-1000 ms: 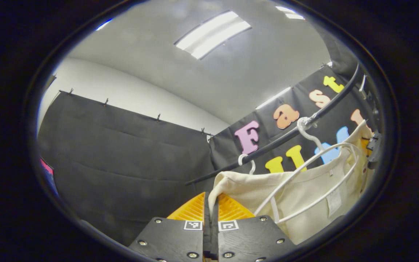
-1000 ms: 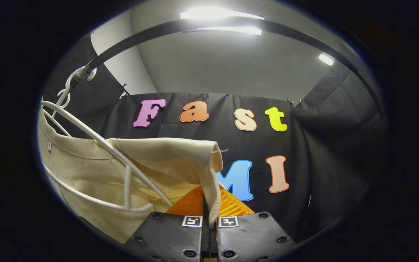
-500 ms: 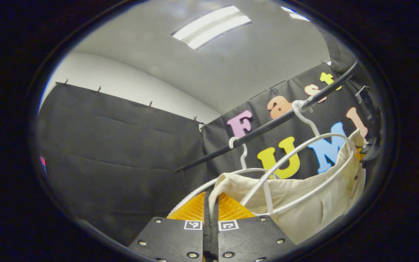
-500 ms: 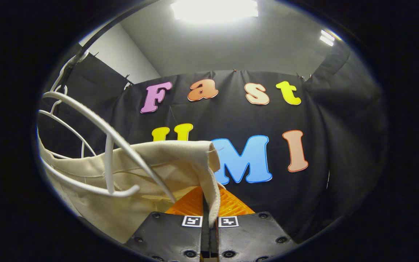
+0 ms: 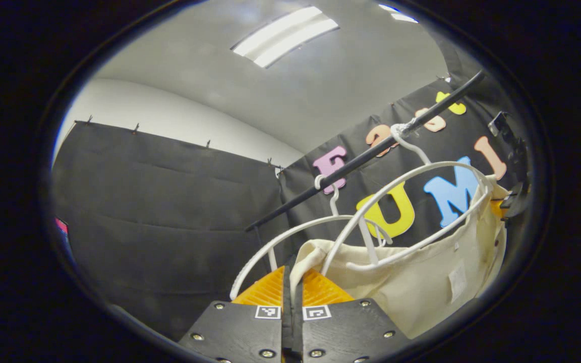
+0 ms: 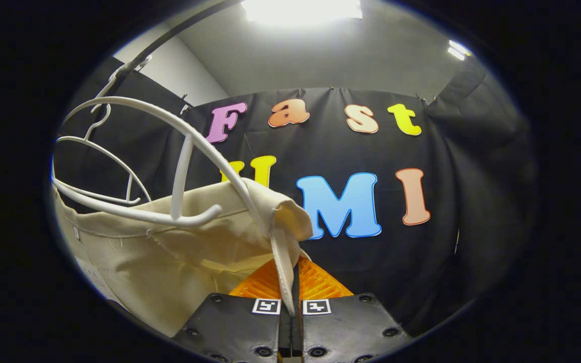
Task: Grasp the clothes on the hanger with both hands and then place them into the laundry hamper below.
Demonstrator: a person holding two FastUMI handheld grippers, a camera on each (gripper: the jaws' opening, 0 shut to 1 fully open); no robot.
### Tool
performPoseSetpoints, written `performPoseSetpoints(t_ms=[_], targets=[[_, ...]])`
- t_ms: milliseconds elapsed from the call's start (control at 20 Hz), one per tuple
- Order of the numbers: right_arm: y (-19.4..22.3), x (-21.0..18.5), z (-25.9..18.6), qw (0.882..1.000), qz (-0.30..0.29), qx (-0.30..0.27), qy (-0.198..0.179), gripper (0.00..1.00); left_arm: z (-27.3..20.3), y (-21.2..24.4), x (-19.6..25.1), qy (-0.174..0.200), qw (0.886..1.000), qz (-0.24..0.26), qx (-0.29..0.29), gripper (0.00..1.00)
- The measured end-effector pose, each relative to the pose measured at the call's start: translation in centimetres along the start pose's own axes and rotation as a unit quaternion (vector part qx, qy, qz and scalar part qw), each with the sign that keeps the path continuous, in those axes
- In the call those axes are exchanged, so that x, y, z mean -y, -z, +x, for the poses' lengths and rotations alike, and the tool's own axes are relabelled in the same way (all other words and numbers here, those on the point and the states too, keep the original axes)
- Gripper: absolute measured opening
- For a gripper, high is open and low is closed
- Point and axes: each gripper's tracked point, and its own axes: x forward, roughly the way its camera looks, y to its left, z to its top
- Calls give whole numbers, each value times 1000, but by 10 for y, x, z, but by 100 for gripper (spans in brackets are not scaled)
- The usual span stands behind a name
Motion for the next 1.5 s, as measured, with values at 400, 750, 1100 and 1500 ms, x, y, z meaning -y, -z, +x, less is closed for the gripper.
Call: performPoseSetpoints(t_ms=[400, 750, 1100, 1500], targets=[[21, 0, -9, 999, -10, -36, 25, 2, -22, 25, 0, 34, 999, -21, -26, 2], [71, 4, -12, 995, -3, -89, 45, 2, -31, 37, 21, 67, 997, -18, -37, 1], [86, -18, -52, 995, 3, -97, 25, 2, -49, 44, 21, 97, 994, -14, -40, 1], [41, -71, -129, 997, 28, -63, -45, 2, -65, 15, 36, 142, 988, -57, -17, 1]])
